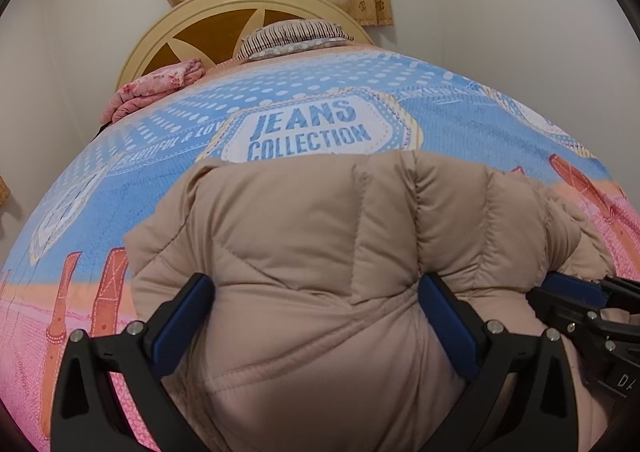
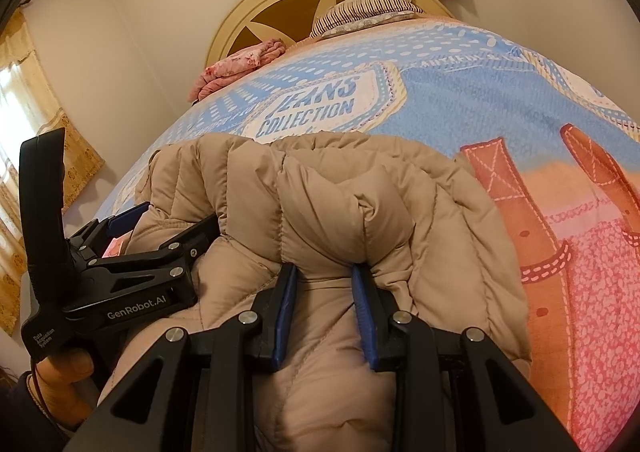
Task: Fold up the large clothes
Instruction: 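Hold the folded jacket closed in the right gripper, left gripper open above it, then lift the folded jacket with the right gripper while the left gripper grasps its other end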
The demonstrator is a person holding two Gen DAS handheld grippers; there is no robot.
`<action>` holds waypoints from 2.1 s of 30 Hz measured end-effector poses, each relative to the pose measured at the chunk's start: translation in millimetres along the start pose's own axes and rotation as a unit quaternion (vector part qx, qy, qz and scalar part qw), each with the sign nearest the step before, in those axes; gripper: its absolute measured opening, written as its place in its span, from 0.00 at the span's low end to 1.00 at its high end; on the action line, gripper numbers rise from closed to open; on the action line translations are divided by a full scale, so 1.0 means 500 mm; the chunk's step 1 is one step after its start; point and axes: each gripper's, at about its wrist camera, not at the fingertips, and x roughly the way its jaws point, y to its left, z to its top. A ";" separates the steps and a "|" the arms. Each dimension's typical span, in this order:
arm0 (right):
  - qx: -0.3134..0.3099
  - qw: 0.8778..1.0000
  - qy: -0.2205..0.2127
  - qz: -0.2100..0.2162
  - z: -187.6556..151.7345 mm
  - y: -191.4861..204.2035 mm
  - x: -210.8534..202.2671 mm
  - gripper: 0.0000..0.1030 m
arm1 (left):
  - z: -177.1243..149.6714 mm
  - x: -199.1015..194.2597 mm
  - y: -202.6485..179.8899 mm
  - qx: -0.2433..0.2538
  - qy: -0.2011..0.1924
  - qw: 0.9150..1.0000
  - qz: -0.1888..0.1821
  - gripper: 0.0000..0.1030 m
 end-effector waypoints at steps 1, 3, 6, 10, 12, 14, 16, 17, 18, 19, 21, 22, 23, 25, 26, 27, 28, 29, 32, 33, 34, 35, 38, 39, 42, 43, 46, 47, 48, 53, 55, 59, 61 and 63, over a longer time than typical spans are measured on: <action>0.000 1.000 0.001 0.000 0.000 0.000 0.001 0.29 | 0.000 0.000 0.000 0.000 0.001 1.000 0.000 1.00; 0.000 1.000 0.002 0.000 0.001 0.000 0.002 0.29 | 0.001 0.002 0.001 0.000 0.002 1.000 0.000 1.00; -0.001 1.000 0.004 -0.002 0.001 0.001 0.005 0.29 | 0.002 0.005 0.000 0.002 0.005 1.000 0.001 1.00; 0.001 1.000 0.007 -0.001 0.002 -0.001 0.007 0.29 | 0.002 0.007 0.000 0.003 0.008 1.000 0.002 1.00; 0.001 1.000 0.008 0.000 0.003 -0.001 0.010 0.29 | 0.003 0.007 -0.002 0.002 0.008 1.000 0.001 1.00; 0.001 1.000 0.008 0.000 0.003 0.000 0.010 0.29 | 0.003 0.008 -0.001 0.002 0.008 1.000 0.001 1.00; 0.002 1.000 0.008 0.000 0.003 0.000 0.011 0.29 | 0.003 0.007 -0.001 0.002 0.008 1.000 0.002 1.00; 0.002 1.000 0.008 0.001 0.003 0.000 0.011 0.29 | 0.003 0.008 -0.001 0.003 0.008 1.000 0.002 1.00; 0.003 1.000 0.008 0.003 0.003 -0.002 0.012 0.29 | 0.003 0.007 -0.001 0.003 0.008 1.000 0.002 1.00; 0.003 1.000 0.008 0.004 0.003 -0.001 0.011 0.29 | 0.003 0.007 -0.001 0.003 0.008 1.000 0.002 1.00; 0.003 1.000 0.008 0.004 0.002 -0.001 0.012 0.29 | 0.003 0.007 -0.001 0.003 0.008 1.000 0.002 1.00; 0.002 1.000 0.008 0.003 0.003 -0.001 0.013 0.29 | 0.003 0.007 -0.001 0.003 0.008 1.000 0.002 1.00; 0.003 1.000 0.008 0.004 0.002 -0.002 0.012 0.29 | 0.003 0.007 -0.002 0.003 0.008 1.000 0.002 1.00; 0.003 1.000 0.007 0.004 0.003 -0.002 0.012 0.29 | 0.002 0.007 -0.001 0.004 0.008 1.000 0.003 1.00; 0.003 1.000 0.007 0.004 0.002 -0.002 0.012 0.29 | 0.003 0.007 -0.002 0.004 0.007 1.000 0.004 1.00; 0.002 1.000 0.007 0.003 0.003 -0.001 0.012 0.29 | 0.004 0.007 -0.002 0.005 0.008 1.000 0.005 1.00; -0.001 1.000 0.007 0.001 0.004 0.001 0.012 0.29 | 0.005 0.007 -0.001 0.006 0.010 1.000 0.005 1.00; -0.005 1.000 0.006 -0.001 0.005 0.004 0.009 0.29 | 0.007 0.003 0.001 0.007 0.012 1.000 0.005 1.00; -0.024 1.000 -0.002 0.001 0.006 0.011 -0.013 0.34 | 0.005 -0.035 0.021 -0.002 0.002 1.000 -0.009 1.00; -0.030 1.000 -0.004 0.003 0.006 0.011 -0.026 0.44 | 0.002 -0.056 0.032 -0.009 -0.008 1.000 -0.017 1.00; -0.034 0.999 -0.007 0.003 0.008 0.009 -0.043 0.52 | -0.004 -0.087 0.049 -0.018 -0.026 0.999 -0.026 1.00; -0.032 0.999 -0.012 0.002 0.009 0.006 -0.058 0.74 | -0.011 -0.110 0.063 -0.020 -0.038 0.999 -0.030 1.00; -0.023 0.999 -0.045 -0.005 0.019 -0.021 -0.115 0.89 | -0.032 -0.151 0.108 -0.030 -0.047 0.998 -0.040 1.00; -0.024 0.998 -0.050 -0.019 0.023 -0.031 -0.124 0.89 | -0.045 -0.155 0.126 -0.037 -0.039 0.997 -0.046 1.00; -0.020 0.999 -0.027 -0.042 0.031 -0.067 -0.117 0.89 | -0.086 -0.136 0.165 -0.059 -0.011 0.997 -0.049 1.00; -0.012 0.999 -0.017 -0.039 0.030 -0.079 -0.111 0.89 | -0.098 -0.130 0.175 -0.070 -0.006 0.996 -0.057 1.00; 0.020 1.000 0.023 -0.005 0.026 -0.115 -0.084 0.90 | -0.132 -0.105 0.204 -0.119 0.016 0.986 -0.116 1.00; 0.031 0.999 0.028 0.011 0.023 -0.125 -0.079 0.90 | -0.142 -0.097 0.210 -0.135 0.022 0.981 -0.135 1.00; 0.042 0.998 0.038 0.023 0.022 -0.134 -0.069 0.91 | -0.148 -0.086 0.213 -0.148 0.027 0.977 -0.155 1.00; 0.075 0.992 0.061 0.083 0.010 -0.151 -0.030 0.92 | -0.148 -0.055 0.205 -0.154 0.035 0.969 -0.188 1.00; 0.089 0.986 0.070 0.121 0.004 -0.161 -0.012 0.92 | -0.147 -0.048 0.210 -0.151 0.032 0.968 -0.198 1.00; 0.088 0.982 0.067 0.154 0.002 -0.159 0.001 0.92 | -0.156 -0.042 0.214 -0.158 0.027 0.964 -0.212 1.00; 0.083 0.980 0.079 0.163 0.003 -0.148 0.013 0.87 | -0.159 -0.041 0.215 -0.161 0.024 0.962 -0.220 1.00; 0.091 0.974 0.097 0.186 0.003 -0.145 0.031 0.70 | -0.156 -0.048 0.208 -0.150 0.021 0.963 -0.221 1.00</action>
